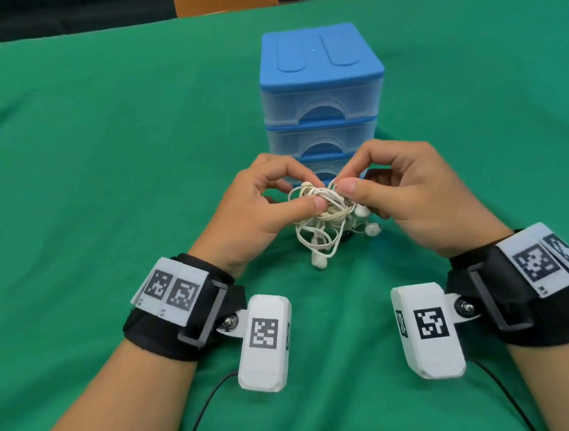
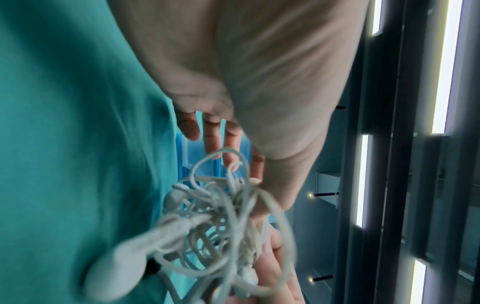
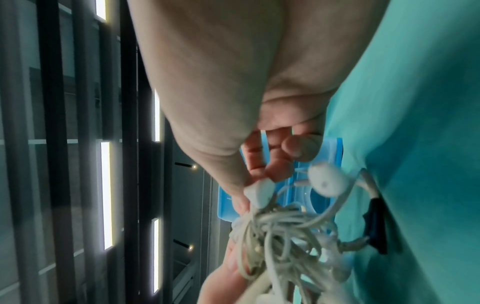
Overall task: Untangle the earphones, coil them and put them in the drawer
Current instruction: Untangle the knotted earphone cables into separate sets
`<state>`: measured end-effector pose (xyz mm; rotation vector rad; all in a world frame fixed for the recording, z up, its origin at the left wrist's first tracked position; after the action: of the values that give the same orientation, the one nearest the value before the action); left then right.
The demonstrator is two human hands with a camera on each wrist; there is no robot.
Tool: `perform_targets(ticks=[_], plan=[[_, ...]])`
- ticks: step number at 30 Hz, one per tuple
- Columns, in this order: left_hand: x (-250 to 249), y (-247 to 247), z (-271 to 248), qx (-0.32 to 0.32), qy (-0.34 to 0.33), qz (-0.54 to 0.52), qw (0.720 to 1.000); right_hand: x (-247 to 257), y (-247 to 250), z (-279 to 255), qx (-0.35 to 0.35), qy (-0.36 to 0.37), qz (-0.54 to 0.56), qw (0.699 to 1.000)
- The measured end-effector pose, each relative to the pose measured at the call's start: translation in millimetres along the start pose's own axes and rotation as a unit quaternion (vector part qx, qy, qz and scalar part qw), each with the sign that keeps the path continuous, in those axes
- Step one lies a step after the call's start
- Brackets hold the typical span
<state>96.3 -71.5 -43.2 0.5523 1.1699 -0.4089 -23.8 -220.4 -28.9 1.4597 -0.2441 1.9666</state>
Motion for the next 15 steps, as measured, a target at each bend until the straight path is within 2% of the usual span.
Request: perform_targets(ticks=[5, 9, 15], plan=[[-3.8, -4.9, -1.8, 0.043, 0.010, -0.138, 0.989, -3.0, -2.8, -0.3, -0.040, -0.087, 0.066, 0.993], [-5.1, -4.1, -1.1, 0.043, 0.003, -0.149, 0.988, -6.1, -5.8, 0.3, -0.059, -0.119, 0.079, 0.988], [-7.7, -7.9, -5.1, 0.101, -0.002, -0.142, 0.985, -5.8, -6.2, -0.4, -0.067, -0.121, 0.096, 0.986]])
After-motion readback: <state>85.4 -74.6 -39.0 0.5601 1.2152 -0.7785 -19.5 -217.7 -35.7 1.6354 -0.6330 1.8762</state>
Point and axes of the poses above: each hand's wrist, its own z-axis towards the middle knuckle, its own y-axis out of the back of the hand, x = y × z, the point moved 4 cm from there along z, towards the middle knuckle, and after that the axes turned 13 degrees about -x, right-handed, at the moved point
